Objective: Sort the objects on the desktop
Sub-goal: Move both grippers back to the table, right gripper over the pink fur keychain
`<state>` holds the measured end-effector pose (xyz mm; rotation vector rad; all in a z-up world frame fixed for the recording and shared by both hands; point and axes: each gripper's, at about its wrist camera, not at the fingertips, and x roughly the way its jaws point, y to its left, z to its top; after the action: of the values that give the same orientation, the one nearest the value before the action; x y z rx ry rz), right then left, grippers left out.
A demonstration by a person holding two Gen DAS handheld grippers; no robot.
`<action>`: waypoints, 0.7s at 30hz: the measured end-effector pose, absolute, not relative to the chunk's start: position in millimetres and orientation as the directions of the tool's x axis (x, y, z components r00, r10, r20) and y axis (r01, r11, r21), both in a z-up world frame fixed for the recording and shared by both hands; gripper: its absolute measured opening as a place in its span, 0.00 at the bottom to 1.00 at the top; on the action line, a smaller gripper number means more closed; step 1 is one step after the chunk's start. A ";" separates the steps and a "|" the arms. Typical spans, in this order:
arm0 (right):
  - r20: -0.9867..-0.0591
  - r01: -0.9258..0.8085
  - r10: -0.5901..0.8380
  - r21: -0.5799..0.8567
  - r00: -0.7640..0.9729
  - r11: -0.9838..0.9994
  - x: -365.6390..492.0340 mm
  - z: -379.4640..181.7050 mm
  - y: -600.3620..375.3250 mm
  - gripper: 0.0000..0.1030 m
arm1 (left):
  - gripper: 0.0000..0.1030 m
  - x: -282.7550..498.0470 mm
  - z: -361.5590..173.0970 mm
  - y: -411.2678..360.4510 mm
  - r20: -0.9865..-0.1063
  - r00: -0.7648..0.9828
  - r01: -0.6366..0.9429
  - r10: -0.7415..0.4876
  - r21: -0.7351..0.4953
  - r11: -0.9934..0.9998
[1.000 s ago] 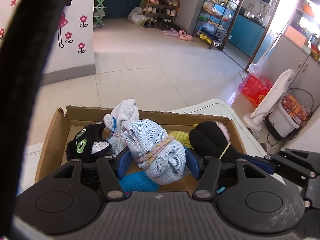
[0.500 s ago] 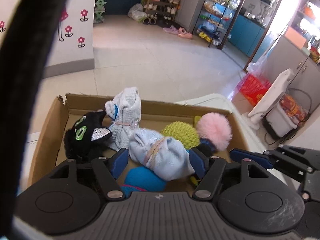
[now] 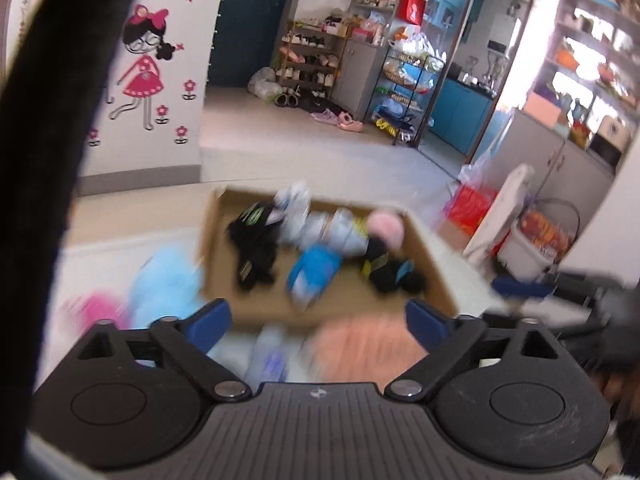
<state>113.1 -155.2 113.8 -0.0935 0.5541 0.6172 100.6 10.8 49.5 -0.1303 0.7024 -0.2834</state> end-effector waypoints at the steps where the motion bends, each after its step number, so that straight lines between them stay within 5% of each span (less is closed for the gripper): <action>1: -0.510 -0.584 0.538 0.084 0.671 0.808 95.7 112.6 -155.7 0.63 | 0.99 85.7 43.6 18.8 -0.621 0.732 0.188 -0.282 -0.214 0.959; 5: -0.479 -0.636 0.596 0.097 0.644 0.766 31.2 96.3 -144.9 0.72 | 0.99 34.7 14.7 41.8 -0.637 0.731 0.110 -0.247 -0.247 0.963; 21: -0.507 -0.711 0.600 -0.036 0.618 0.702 -13.6 19.9 -65.8 0.79 | 0.99 1.4 -47.7 45.0 -0.627 0.745 0.009 -0.226 -0.329 0.944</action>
<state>-13.6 -65.8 19.9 -0.2442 0.4897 0.7633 1.4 45.0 -47.7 -0.3173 0.7216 -0.1311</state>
